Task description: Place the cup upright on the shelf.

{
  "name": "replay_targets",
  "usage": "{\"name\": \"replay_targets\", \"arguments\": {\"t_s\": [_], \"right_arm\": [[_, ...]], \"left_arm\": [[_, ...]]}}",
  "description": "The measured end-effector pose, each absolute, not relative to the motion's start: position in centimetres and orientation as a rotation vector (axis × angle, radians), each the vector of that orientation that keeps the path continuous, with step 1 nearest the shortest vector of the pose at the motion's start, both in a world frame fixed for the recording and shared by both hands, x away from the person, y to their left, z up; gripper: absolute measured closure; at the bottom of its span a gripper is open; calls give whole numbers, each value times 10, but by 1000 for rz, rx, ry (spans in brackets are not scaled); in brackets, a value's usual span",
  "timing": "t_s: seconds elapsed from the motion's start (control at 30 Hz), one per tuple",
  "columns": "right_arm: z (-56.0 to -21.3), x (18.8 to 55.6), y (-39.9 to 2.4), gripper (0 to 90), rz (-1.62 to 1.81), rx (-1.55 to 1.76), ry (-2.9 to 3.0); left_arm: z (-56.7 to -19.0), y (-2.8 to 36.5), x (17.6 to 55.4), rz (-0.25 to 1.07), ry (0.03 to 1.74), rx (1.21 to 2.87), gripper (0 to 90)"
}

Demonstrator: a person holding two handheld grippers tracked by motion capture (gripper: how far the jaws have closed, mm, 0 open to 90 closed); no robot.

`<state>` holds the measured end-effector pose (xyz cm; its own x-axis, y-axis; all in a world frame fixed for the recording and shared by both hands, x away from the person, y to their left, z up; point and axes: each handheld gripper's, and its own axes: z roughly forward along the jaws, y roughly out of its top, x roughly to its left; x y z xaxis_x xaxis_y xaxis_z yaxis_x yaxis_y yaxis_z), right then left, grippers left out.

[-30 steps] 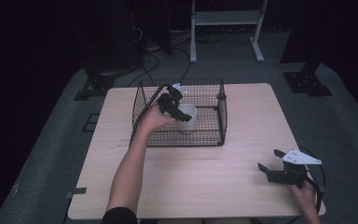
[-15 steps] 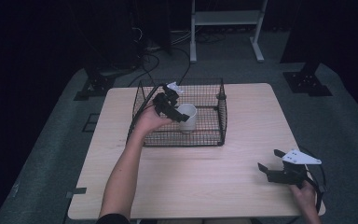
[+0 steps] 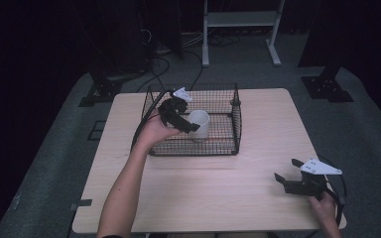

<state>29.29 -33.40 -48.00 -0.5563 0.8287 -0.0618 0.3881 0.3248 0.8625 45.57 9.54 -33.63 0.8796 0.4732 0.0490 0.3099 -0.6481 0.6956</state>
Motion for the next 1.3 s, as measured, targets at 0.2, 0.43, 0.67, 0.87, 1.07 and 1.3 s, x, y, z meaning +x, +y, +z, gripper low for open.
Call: {"name": "replay_targets", "arguments": {"t_s": [0.2,0.43,0.67,0.87,1.07,1.3], "right_arm": [[-480,293,-334,131,1159,1071,2092],[-480,293,-334,131,1156,1071,2092],[-480,293,-334,131,1158,1075,2091],[-480,293,-334,131,1156,1073,2091],[-480,293,-334,131,1155,1074,2091],[-480,293,-334,131,1154,1075,2090]], "left_arm": [[-335,98,442,313,542,2311,98],[-335,100,429,335,528,2306,99],[-338,101,414,343,503,2302,99],[-336,105,403,338,494,2289,101],[-338,107,391,343,480,2281,101],[-343,110,380,333,477,2275,102]]}}
